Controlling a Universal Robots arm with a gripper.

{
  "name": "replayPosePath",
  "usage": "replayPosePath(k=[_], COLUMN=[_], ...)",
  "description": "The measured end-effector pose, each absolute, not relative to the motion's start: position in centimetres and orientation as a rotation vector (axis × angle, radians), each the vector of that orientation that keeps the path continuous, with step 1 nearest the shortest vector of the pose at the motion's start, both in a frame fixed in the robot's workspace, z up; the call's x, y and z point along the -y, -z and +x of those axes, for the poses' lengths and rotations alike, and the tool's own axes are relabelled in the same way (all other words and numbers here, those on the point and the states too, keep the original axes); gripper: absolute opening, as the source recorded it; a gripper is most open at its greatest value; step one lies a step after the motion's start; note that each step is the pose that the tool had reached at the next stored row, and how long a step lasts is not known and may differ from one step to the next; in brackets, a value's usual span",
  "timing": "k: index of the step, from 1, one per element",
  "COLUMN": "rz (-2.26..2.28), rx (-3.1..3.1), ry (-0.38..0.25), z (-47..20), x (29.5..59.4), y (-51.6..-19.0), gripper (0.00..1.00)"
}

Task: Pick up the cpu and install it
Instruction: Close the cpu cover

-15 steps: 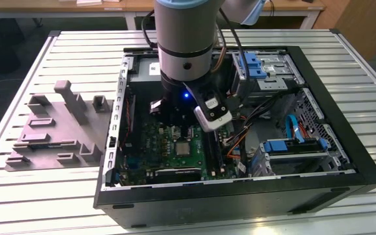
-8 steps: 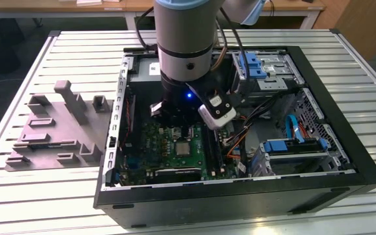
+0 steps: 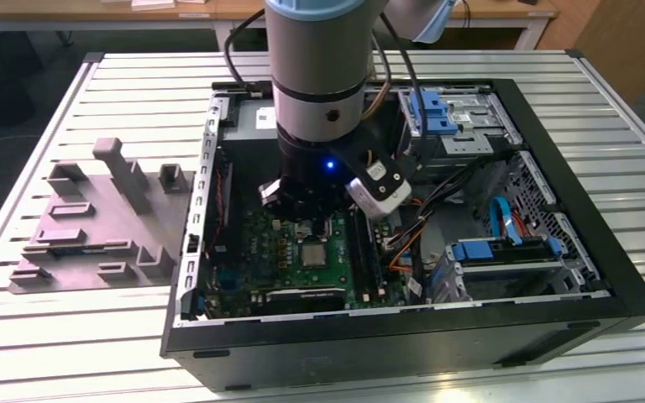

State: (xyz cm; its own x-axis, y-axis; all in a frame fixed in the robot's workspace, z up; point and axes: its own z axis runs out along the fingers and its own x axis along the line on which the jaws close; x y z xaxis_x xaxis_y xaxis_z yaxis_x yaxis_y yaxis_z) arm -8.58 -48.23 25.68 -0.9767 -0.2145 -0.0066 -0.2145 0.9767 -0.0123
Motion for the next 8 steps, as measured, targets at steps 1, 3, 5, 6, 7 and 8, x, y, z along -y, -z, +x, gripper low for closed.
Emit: replayPosePath(k=[1, 3, 5, 6, 7, 8], rz=[-0.339, -0.339, -0.340, -0.340, -0.340, -0.340], rx=[-3.115, -3.115, -3.115, -3.115, -3.115, -3.115], ry=[0.018, 0.019, 0.019, 0.019, 0.019, 0.020], z=[-8.5, -8.2, -7.8, -7.7, -7.5, -7.3], x=[48.2, 48.2, 48.0, 47.9, 47.8, 47.7], y=[-25.6, -25.5, -25.3, -25.2, -25.1, -25.0], gripper=[0.11, 0.11, 0.11, 0.11, 0.11, 0.11])
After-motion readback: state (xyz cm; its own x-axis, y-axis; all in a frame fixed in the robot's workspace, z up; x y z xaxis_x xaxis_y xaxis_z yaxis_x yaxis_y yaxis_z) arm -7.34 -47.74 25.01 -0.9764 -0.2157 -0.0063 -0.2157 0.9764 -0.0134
